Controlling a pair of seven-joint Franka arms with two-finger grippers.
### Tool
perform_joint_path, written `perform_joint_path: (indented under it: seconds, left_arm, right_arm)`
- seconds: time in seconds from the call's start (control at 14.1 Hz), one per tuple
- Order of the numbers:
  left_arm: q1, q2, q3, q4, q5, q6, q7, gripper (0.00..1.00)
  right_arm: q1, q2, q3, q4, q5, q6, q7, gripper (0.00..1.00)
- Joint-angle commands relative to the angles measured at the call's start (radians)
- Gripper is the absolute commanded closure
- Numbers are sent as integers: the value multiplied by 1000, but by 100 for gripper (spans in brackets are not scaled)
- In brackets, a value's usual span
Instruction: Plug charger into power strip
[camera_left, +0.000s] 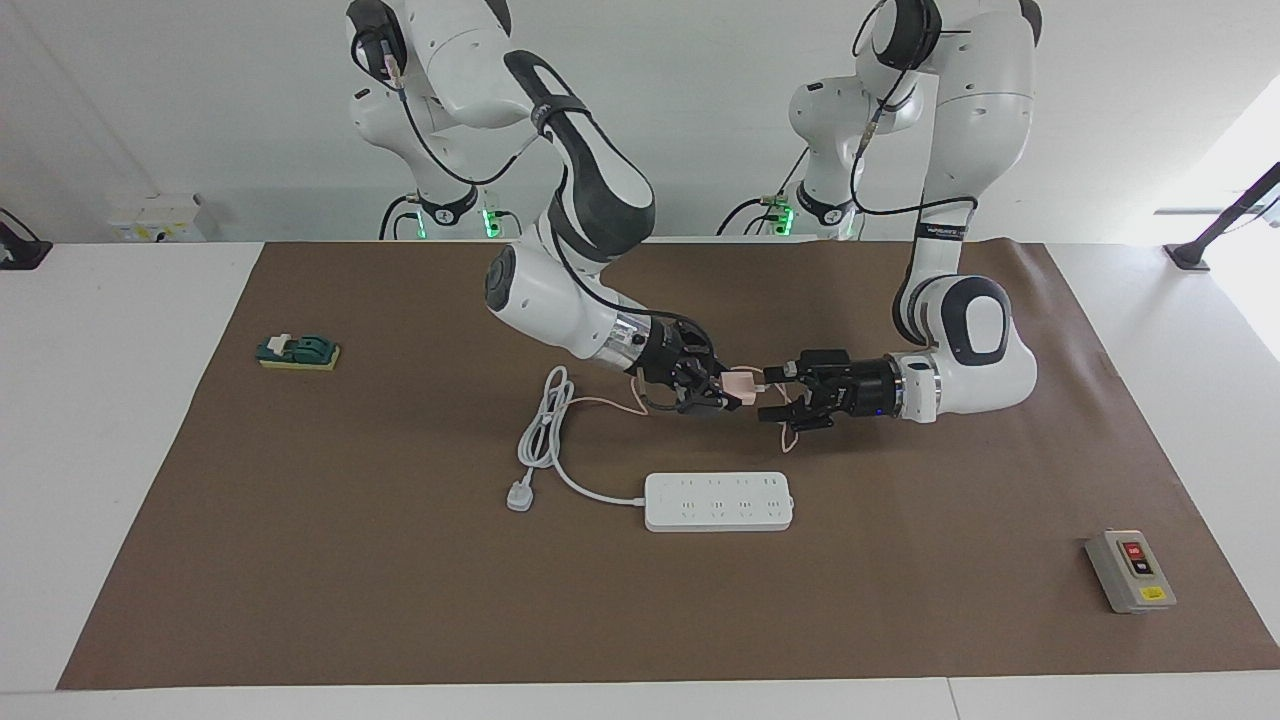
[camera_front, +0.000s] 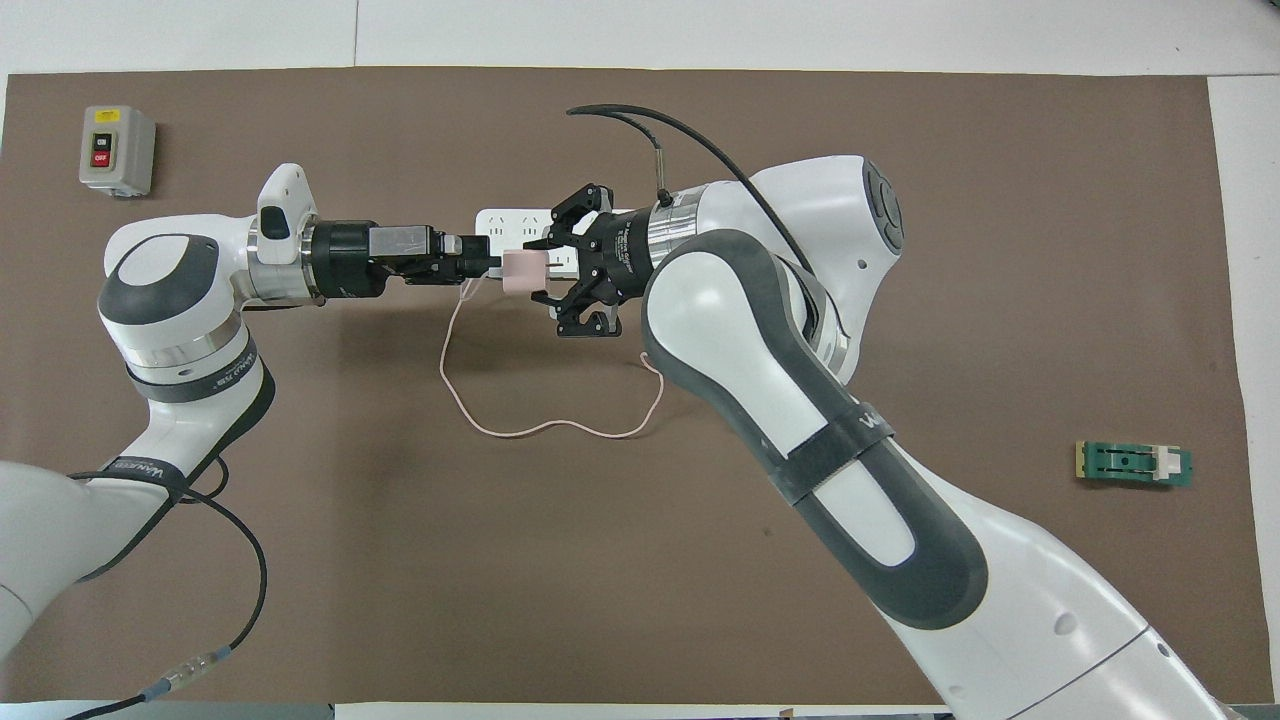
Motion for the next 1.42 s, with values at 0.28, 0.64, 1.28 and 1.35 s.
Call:
perform_joint_path:
  seconds: [0.28, 0.64, 1.28, 1.35]
  left_arm:
    - [-7, -2, -9, -29, -38, -14, 20, 0]
    - [-5, -14, -9, -29, -38, -28, 1, 0]
    - [-5, -16, -22, -27, -45, -42, -8, 0]
    - [-7, -16, -22, -27, -45, -39, -8, 0]
  right_arm:
    - [-6, 17, 3, 27, 28, 7, 11, 100]
    - [-7, 17, 3, 27, 28, 7, 11, 100]
    - [-7, 17, 3, 27, 29, 7, 11, 100]
    - [-7, 17, 3, 27, 34, 7, 11, 100]
